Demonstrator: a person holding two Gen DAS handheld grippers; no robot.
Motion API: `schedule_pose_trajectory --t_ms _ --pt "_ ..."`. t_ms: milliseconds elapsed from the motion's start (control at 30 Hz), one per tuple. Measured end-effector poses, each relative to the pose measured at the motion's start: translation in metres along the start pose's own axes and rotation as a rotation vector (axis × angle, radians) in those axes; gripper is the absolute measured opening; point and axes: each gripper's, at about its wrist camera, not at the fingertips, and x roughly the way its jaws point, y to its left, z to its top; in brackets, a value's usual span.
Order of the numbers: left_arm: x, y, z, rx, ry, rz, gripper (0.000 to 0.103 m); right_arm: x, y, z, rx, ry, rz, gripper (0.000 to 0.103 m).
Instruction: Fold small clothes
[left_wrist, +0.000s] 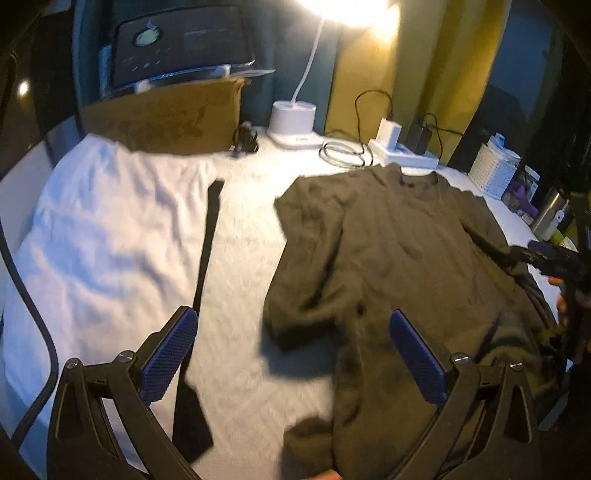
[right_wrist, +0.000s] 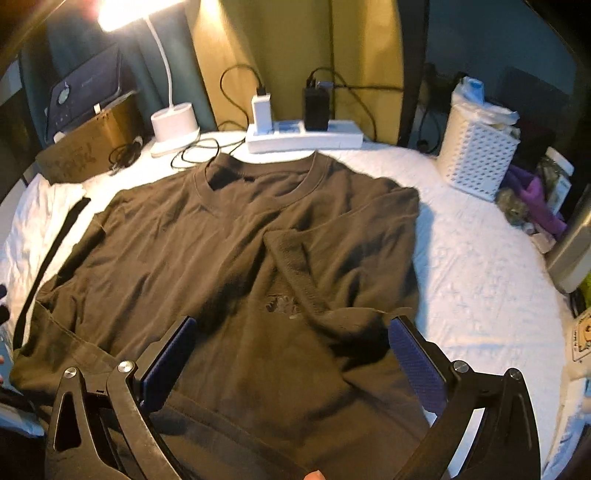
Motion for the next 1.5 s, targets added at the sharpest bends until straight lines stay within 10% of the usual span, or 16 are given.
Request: schedule_pose_trajectory --t_ms 500,800,933,1000,1500 --pt "0.099 -0.010 0.056 0.057 0.090 -0.062 0.101 -0.024 -0.030 0.006 0.051 -0.076 -0.030 0.103" --pt "0.123 0.005 0.060 0.044 0.145 -0.047 0.064 -0.010 -0.043 0.007 0.069 -0.067 -0.013 0.096" --pt "0.119 0.018 0.060 0.010 0.128 -0.056 0.014 -0.005 -0.044 0.009 0.070 -0.069 -0.003 0.096" --pt "0.114 0.020 0.062 -0.004 0.106 -0.041 0.007 -0.004 -0.044 0.010 0.069 -0.073 0.007 0.096" --pt "0.076 -0.013 0.101 0.002 -0.031 -0.048 0.006 -0.015 -0.063 0.007 0.091 -0.113 0.040 0.096"
